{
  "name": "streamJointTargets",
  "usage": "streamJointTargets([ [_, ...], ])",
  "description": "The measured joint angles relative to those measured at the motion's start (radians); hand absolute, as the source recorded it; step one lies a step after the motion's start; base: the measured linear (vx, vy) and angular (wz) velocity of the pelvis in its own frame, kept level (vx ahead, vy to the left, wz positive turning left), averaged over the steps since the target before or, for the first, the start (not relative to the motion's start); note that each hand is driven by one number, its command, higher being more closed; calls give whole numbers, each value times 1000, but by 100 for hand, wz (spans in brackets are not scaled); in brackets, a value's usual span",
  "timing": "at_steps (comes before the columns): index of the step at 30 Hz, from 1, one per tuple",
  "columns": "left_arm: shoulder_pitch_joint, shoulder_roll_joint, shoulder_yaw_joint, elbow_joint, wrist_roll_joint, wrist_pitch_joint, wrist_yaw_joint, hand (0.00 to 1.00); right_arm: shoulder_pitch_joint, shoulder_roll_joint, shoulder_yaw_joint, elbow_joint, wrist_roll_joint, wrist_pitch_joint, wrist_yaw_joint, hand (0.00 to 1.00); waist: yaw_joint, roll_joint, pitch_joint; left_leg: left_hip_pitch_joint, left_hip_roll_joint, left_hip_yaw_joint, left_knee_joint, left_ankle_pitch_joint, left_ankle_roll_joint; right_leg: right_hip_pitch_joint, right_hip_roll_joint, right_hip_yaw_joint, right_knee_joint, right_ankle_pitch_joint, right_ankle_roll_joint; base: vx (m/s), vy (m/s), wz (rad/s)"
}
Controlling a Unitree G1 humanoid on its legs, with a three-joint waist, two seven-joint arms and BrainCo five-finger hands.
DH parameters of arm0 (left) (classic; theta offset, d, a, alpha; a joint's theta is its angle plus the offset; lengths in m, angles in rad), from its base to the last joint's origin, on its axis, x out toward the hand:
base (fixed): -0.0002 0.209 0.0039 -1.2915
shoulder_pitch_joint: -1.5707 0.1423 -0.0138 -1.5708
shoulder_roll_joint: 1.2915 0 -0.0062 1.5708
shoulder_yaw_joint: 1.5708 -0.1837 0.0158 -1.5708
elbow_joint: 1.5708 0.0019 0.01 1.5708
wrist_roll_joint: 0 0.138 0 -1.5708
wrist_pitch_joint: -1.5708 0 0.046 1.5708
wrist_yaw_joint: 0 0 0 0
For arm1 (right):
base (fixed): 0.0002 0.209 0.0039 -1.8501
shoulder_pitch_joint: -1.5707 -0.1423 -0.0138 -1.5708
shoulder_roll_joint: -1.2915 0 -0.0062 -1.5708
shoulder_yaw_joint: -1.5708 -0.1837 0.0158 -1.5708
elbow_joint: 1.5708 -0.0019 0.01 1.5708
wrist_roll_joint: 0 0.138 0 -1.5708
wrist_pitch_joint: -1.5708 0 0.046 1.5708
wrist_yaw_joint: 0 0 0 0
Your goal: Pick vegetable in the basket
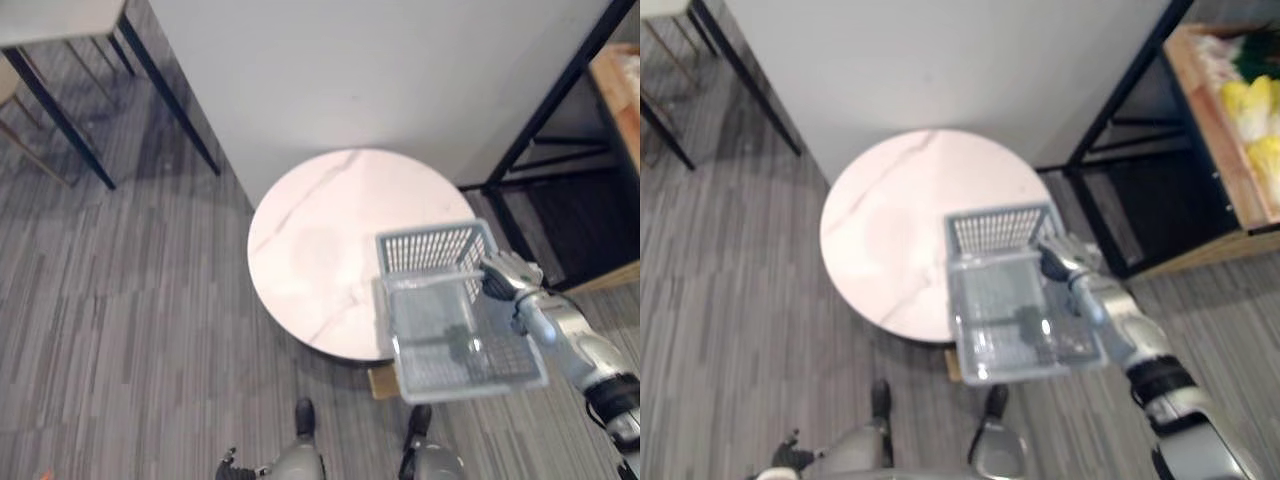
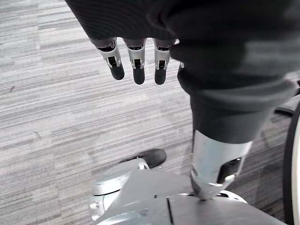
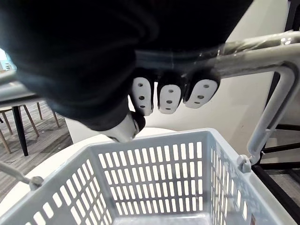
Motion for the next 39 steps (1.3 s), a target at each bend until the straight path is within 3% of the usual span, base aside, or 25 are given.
streamJointTargets([
  [6, 9, 0, 1, 35, 36, 0, -10, 0, 157, -15, -66, -48, 1, -14, 31, 100, -28, 14, -48, 31, 3, 22, -5, -6, 2, 16, 4, 29, -4, -1, 0, -27, 5, -13],
  [13, 32, -1, 2, 40, 36, -1, -44, 0, 274, -8, -126, -53, 1, -26, 36, 100, -27, 33, -102, 53, 19, 43, -4, -17, -10, 33, 23, 48, -17, -2, -2, 18, -12, -9],
  [17, 61, -12, 49, 41, 35, -2, -61, 0, 297, 54, -180, -51, 2, -26, 35, 100, -26, 42, -111, 92, 35, 85, 1, -26, -15, 40, 42, 92, -15, 3, -7, 48, -18, -34],
  [22, 83, -37, 115, 54, 25, -5, -71, 0, 349, 96, -237, -51, 3, -23, 35, 100, -26, 68, -117, 48, 104, 104, 301, -217, -26, 55, 71, 155, 64, -44, -21, 29, -10, -36],
  [27, 86, -43, 116, 55, 26, -1, -73, 0, 424, 137, -357, -85, 3, -6, 34, 100, -34, 68, -113, 82, 83, 159, 321, -259, -26, -3, 46, 232, 163, -99, -7, -23, 73, -36],
  [31, 81, -16, 102, 54, 39, 0, -74, 0, 502, 216, -449, -199, 1, 24, 16, 100, -84, 39, -115, 56, 44, 269, 342, -279, 11, -79, 29, 356, 114, -67, 44, -14, 129, -78],
  [32, 71, -4, 96, 53, 44, 0, -76, 0, 516, 229, -454, -216, -1, 32, 12, 100, -86, 31, -113, 42, 47, 308, 365, -288, 31, -88, 28, 364, 78, -75, 31, -68, 189, -140],
  [33, 43, -10, 98, 51, 61, 0, -75, 0, 516, 253, -455, -211, -7, 61, 12, 100, -82, 66, -120, 43, 78, 382, 310, -270, 71, -83, 30, 229, 16, -185, -108, -100, 192, -168],
  [34, 14, -19, 109, 37, 70, -3, -75, 0, 489, 270, -439, -203, -10, 66, 12, 100, -80, 71, -100, 59, 111, 451, 290, -260, 75, -148, 27, 76, 276, -146, -145, -70, 162, -160],
  [35, 9, -15, 111, 27, 72, -3, -76, 0, 486, 274, -435, -203, -9, 64, 12, 100, -80, 55, -95, 67, 110, 473, 298, -261, 76, -157, 9, 27, 385, -147, -150, 32, 146, -126],
  [36, 6, 7, 109, 18, 73, 1, -80, 0, 487, 289, -430, -199, -8, 60, 12, 100, -83, 20, -107, 70, 101, 517, 326, -275, 89, -138, -20, -53, 489, -139, -193, 57, 126, -145],
  [37, -9, 3, 110, 21, 74, 1, -85, 0, 451, 293, -413, -190, -9, 58, 12, 100, -73, 3, -115, 68, 107, 556, 337, -285, 92, -133, 21, -76, 380, -82, -235, -60, 115, -159],
  [38, -7, -8, 114, 37, 74, 1, -89, 0, 433, 291, -404, -187, -11, 58, 12, 100, -68, 31, -119, 69, 137, 569, 306, -284, 93, -95, 65, -57, 274, -27, -240, -99, 34, -161],
  [39, -21, -26, 125, 49, 75, 0, -96, 0, 416, 295, -399, -186, -11, 57, 13, 100, -59, 43, -114, 90, 139, 616, 269, -274, 88, -92, 62, -69, 345, -70, -236, -87, 42, -116],
])
